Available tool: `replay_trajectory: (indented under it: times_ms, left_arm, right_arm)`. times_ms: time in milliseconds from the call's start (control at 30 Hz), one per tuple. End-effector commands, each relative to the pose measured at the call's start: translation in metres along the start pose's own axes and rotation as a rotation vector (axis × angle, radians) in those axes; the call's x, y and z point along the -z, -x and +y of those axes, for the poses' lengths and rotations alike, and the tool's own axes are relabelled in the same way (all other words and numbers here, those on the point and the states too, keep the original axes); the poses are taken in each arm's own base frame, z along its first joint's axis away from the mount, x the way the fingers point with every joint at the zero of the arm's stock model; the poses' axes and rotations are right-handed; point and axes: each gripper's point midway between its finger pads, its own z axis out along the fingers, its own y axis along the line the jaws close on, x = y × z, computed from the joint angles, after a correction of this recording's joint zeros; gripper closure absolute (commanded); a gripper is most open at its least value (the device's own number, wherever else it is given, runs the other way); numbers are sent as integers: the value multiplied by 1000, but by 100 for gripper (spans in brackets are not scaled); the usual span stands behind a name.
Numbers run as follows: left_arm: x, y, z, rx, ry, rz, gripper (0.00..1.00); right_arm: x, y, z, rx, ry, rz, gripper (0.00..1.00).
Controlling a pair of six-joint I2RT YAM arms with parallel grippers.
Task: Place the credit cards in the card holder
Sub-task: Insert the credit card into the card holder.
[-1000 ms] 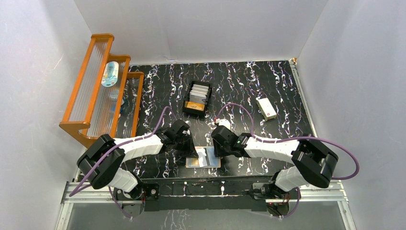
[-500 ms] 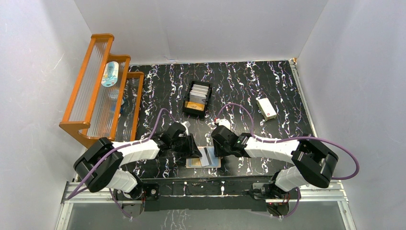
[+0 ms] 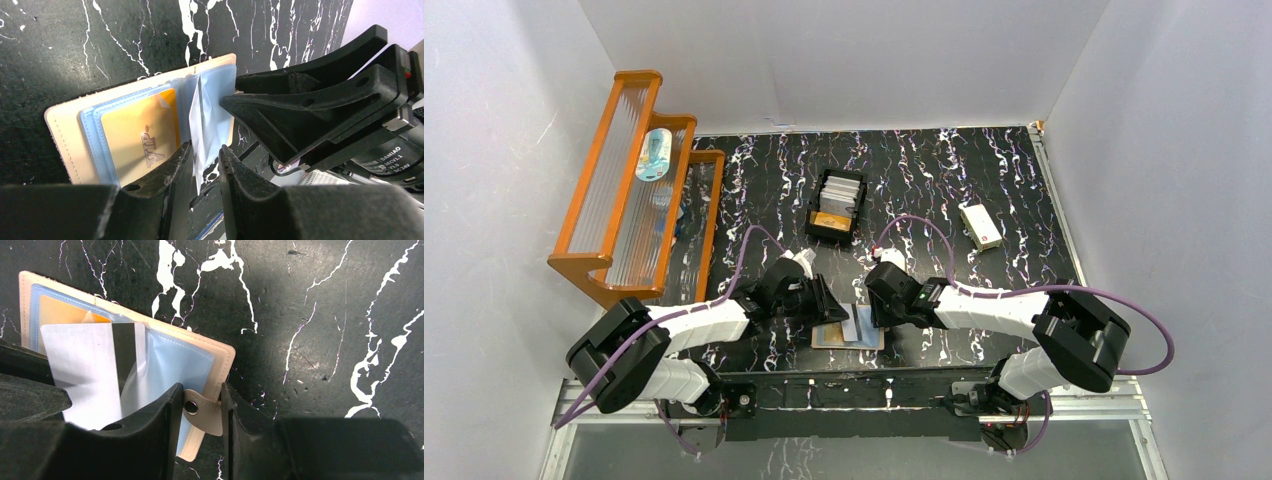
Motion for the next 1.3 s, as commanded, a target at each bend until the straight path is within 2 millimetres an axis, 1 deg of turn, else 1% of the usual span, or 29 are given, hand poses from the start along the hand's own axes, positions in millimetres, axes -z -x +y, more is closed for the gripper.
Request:
replay_trajectory:
  times_ms: [0, 167, 267, 433, 633, 767, 833, 1100, 1267]
  left_arm:
    - [1, 9, -8, -8, -31, -48, 77]
    - [-2, 9, -3, -4, -23, -56, 81]
    - [-3, 9, -1, -3, -14, -55, 90]
    - [0, 5, 12, 12, 58, -40, 100]
    - [-2, -12, 22, 41, 87, 45, 100]
    - [-3, -16, 20, 37, 82, 75, 100]
    - [-5, -18, 23, 39, 96, 92, 100]
    - [-14, -13, 22, 1, 81, 78, 100]
    - [-18, -3, 16, -10, 63, 41, 100]
  right_arm:
    - [-4, -1, 2, 3, -2, 7, 59]
    - [-4, -1, 2, 4, 1, 9, 59]
    - [-4, -1, 2, 4, -2, 8, 59]
    - [-3, -1, 0, 4, -6, 3, 59]
    - [-4, -2, 0, 7, -8, 7, 59]
    - [-4, -2, 1, 8, -6, 7, 59]
    - [-4, -2, 0, 7, -7, 8, 58]
    - [-4, -1, 2, 9, -3, 6, 58]
    - [-4, 0, 7, -2, 25, 6, 58]
